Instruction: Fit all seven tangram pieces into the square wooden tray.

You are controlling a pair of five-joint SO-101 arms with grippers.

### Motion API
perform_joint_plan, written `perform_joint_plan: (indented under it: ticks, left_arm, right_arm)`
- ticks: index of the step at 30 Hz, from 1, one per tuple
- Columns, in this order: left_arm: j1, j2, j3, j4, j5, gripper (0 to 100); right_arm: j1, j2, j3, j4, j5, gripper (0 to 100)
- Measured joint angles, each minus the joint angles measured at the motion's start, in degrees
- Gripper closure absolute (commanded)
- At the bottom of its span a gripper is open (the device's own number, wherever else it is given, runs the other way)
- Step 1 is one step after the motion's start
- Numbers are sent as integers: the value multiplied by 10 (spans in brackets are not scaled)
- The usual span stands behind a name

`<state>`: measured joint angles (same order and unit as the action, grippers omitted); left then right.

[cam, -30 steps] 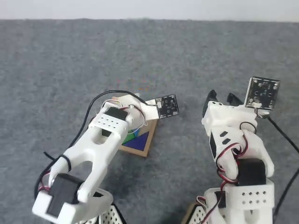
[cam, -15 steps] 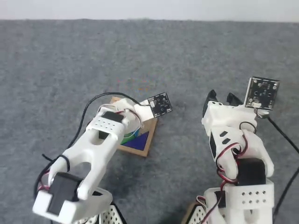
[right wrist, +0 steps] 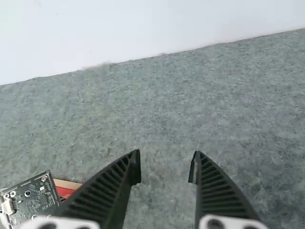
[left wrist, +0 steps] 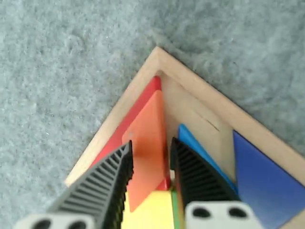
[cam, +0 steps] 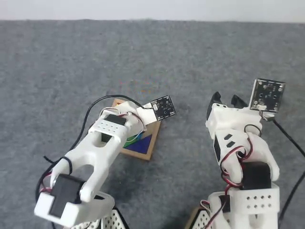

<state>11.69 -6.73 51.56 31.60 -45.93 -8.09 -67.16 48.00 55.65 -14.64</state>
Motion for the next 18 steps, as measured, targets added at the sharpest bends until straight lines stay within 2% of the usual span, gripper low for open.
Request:
perform_joint_plan:
  ticks: [4,8,13,16,18]
  left_arm:
    - [1,-8,-22,52,1,869]
    - [4,-68,-24,83,54,874]
    - [-6,-193,-24,84,183,933]
    - [-62,-288,2,62,266,946]
    - [-115,-358,44,32,313,947]
  right_arm:
    - [0,0,0,0,0,830]
    - [0,0,0,0,0,854]
    - [0,0,0,0,15,919]
    - [-18,17,0,0,63,926]
    - [-56,47,0,-3,98,943]
